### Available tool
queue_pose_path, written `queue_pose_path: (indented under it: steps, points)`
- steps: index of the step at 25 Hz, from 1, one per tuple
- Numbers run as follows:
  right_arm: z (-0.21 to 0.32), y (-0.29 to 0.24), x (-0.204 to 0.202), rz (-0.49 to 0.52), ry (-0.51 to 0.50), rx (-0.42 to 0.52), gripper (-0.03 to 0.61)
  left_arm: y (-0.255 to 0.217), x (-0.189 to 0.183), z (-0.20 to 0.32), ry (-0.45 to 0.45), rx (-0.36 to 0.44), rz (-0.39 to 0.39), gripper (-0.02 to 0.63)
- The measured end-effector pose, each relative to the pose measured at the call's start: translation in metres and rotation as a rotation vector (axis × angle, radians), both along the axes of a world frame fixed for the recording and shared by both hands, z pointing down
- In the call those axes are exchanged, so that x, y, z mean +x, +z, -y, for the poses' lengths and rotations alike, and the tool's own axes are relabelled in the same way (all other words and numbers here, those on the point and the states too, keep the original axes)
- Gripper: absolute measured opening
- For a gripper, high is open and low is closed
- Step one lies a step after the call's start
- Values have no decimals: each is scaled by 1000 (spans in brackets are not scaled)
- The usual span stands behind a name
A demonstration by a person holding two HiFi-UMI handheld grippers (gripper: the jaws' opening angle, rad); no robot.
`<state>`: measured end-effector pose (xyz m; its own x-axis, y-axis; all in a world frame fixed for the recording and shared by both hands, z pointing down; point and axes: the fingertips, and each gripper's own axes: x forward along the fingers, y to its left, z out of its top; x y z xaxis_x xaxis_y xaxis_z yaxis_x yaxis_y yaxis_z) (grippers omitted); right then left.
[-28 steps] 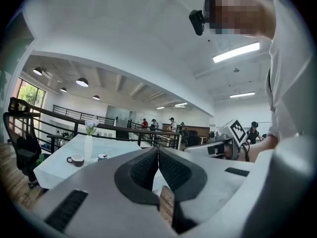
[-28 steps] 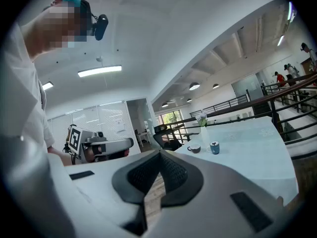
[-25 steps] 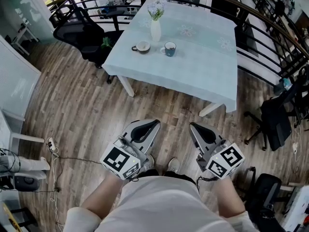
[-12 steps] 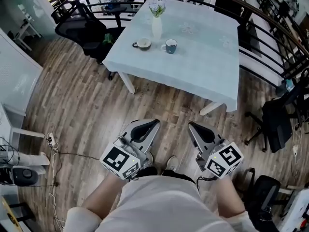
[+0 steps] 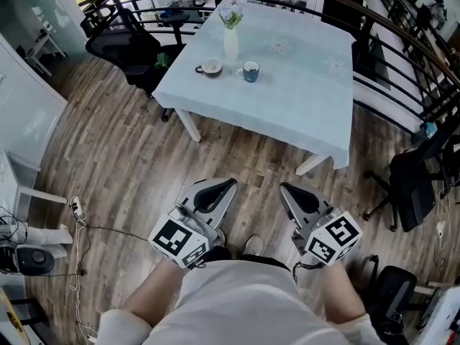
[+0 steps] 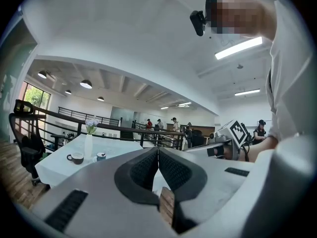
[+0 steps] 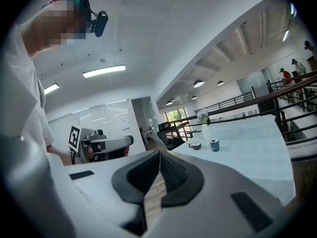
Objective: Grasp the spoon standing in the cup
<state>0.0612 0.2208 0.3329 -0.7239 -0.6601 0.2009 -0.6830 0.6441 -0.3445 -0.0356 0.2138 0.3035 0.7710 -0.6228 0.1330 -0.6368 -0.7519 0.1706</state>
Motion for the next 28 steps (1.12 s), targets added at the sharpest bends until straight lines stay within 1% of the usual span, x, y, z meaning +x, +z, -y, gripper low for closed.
queue_pose_path:
  steps: [8,16,22,28]
  points:
    - [-2,-1,15,8,-5,10,21,-1,9,-6,-20,8,7,20]
    - [14,7,21,-9,-3,8,21,5,15,14,-16,13,6,20]
    - [43,19,24,-14,18,-12,21,9,7,49,-19,32,11,20]
    - [100,38,16,-13,42,-37,21,28,-11,107,-25,11,11,20]
